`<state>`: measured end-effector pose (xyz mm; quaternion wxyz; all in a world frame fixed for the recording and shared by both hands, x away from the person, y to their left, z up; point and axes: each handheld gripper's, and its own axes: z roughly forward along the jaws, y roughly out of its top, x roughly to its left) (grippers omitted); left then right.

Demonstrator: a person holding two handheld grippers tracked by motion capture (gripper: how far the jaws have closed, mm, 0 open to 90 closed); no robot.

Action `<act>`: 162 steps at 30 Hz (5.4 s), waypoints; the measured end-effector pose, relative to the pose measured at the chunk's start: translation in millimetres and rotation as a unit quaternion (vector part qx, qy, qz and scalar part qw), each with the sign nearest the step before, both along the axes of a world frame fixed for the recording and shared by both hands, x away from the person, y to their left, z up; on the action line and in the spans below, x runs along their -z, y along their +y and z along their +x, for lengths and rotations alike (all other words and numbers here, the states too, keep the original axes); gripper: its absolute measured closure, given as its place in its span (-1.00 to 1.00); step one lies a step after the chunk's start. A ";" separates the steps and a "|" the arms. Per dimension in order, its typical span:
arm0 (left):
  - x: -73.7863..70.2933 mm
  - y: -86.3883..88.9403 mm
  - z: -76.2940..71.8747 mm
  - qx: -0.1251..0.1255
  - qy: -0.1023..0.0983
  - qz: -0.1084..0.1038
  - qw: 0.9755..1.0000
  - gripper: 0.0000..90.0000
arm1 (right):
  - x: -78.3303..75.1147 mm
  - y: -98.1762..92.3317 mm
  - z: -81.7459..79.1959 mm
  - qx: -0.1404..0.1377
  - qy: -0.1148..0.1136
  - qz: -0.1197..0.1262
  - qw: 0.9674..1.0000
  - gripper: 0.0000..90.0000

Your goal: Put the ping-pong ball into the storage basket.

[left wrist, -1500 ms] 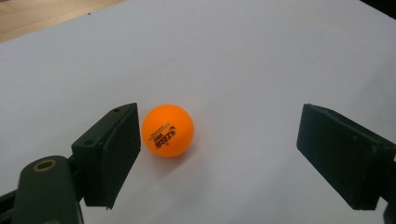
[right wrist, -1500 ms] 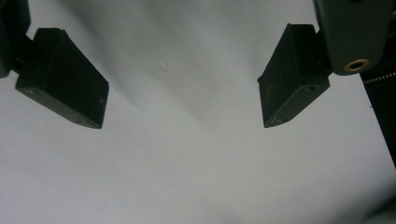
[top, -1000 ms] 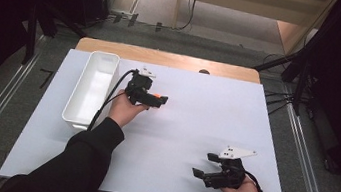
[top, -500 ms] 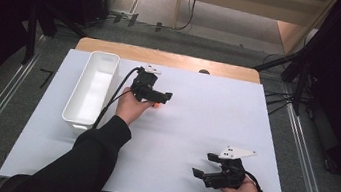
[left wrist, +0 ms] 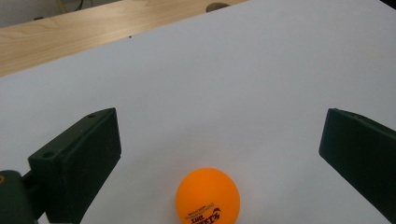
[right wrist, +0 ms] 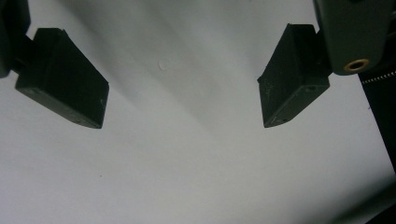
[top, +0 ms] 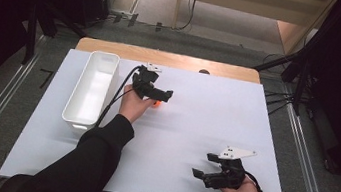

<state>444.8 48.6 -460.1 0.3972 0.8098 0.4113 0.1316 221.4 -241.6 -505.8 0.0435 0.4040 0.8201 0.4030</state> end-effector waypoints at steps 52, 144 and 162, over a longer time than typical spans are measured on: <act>45.5 4.2 -2.7 0.001 0.009 0.020 1.000 -1.00 | 0.2 -0.1 0.3 0.000 0.001 0.001 1.000 -0.68; 38.4 3.0 -21.0 0.007 -0.008 0.050 0.999 0.13 | 1.0 -0.1 0.0 -0.003 0.000 -0.004 1.000 -0.68; 18.5 2.4 -30.2 0.043 0.013 0.030 0.999 0.13 | 0.2 -0.4 -0.3 -0.001 0.000 -0.004 1.000 -0.68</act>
